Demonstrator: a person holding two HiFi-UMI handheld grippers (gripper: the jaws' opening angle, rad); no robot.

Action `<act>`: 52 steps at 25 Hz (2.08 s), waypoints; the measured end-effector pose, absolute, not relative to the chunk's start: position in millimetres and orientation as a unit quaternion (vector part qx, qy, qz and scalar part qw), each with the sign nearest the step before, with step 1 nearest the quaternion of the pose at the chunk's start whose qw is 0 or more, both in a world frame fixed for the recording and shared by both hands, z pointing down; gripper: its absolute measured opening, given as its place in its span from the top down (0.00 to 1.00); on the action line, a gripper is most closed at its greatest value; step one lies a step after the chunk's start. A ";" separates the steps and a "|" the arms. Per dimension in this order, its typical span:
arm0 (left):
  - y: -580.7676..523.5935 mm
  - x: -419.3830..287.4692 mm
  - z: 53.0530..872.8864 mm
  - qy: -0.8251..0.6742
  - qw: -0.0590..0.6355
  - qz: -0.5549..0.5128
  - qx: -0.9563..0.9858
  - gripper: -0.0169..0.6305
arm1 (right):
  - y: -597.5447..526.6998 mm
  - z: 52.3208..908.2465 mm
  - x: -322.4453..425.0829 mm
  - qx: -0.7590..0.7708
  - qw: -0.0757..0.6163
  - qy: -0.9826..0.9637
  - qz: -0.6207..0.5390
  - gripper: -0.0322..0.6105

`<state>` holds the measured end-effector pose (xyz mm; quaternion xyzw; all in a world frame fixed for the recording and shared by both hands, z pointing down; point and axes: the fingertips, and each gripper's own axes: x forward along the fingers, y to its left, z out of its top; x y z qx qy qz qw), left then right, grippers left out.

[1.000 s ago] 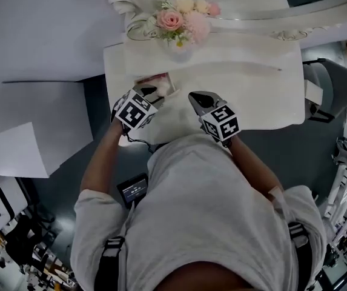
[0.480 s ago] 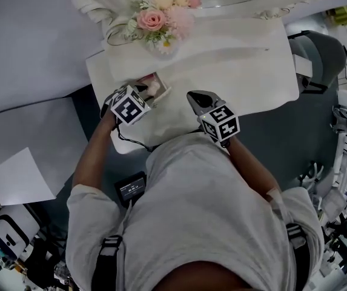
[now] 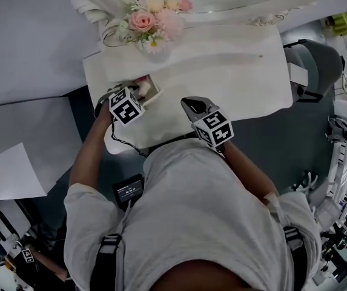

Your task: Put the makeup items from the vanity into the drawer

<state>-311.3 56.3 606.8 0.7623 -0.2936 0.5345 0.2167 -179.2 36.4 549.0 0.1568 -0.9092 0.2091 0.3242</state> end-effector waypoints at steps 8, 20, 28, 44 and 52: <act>60.3 -312.7 595.4 -0.342 0.211 0.553 0.730 0.70 | 42.6 540.2 -176.0 0.114 0.312 -0.923 0.194 0.95; 67.4 -286.5 533.4 -0.570 0.214 0.442 0.659 0.79 | 32.3 511.6 -168.5 0.070 0.257 -0.950 0.164 0.95; 38.0 -199.1 468.6 -0.677 0.125 0.300 0.660 0.97 | 21.2 484.6 -131.2 0.071 0.203 -0.967 0.138 0.95; 34.5 -103.1 375.6 -0.813 0.107 0.081 0.566 0.97 | -9.0 376.9 -36.8 0.121 0.068 -0.988 0.069 0.95; 42.3 -64.5 377.0 -0.808 0.135 0.035 0.573 0.97 | -5.7 371.4 -5.0 0.136 0.072 -0.986 0.067 0.95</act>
